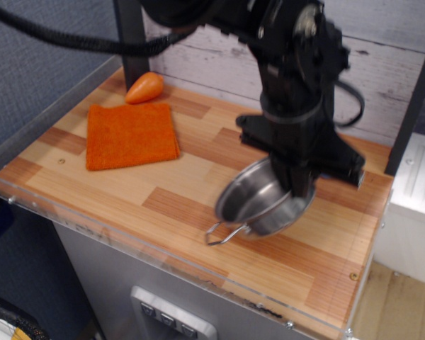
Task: Move the pot towards the bottom of the counter.
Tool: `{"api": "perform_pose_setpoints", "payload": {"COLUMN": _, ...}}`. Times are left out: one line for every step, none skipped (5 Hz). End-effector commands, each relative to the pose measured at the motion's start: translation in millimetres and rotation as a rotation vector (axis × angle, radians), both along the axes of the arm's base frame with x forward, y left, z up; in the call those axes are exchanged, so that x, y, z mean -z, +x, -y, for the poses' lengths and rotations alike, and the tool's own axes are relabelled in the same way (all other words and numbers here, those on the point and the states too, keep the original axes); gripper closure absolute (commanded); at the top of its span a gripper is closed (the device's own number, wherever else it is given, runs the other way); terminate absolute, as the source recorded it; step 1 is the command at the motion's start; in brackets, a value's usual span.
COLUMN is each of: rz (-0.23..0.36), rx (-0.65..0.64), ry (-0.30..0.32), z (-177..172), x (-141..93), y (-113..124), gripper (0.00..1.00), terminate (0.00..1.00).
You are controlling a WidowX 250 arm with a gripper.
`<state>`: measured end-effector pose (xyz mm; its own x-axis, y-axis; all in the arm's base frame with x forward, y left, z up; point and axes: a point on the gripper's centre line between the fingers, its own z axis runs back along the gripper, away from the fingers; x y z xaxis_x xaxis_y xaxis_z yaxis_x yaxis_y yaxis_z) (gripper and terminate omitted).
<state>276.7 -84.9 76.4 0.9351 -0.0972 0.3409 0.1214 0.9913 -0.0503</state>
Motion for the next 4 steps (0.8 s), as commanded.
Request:
{"api": "perform_pose_setpoints", "payload": {"rz": -0.052, "rx": -0.028, "ry": -0.019, "z": -22, "x": 3, "y": -28, "gripper": 1.0, "terminate": 0.0}}
{"api": "perform_pose_setpoints", "payload": {"rz": -0.099, "rx": -0.042, "ry": -0.011, "z": -30, "x": 15, "y": -27, "gripper": 1.0, "terminate": 0.0}}
{"api": "perform_pose_setpoints", "payload": {"rz": -0.106, "rx": -0.042, "ry": -0.013, "z": -30, "x": 17, "y": -21, "gripper": 1.0, "terminate": 0.0}}
{"api": "perform_pose_setpoints", "payload": {"rz": -0.122, "rx": -0.052, "ry": -0.012, "z": -28, "x": 15, "y": -17, "gripper": 0.0, "terminate": 0.0}}
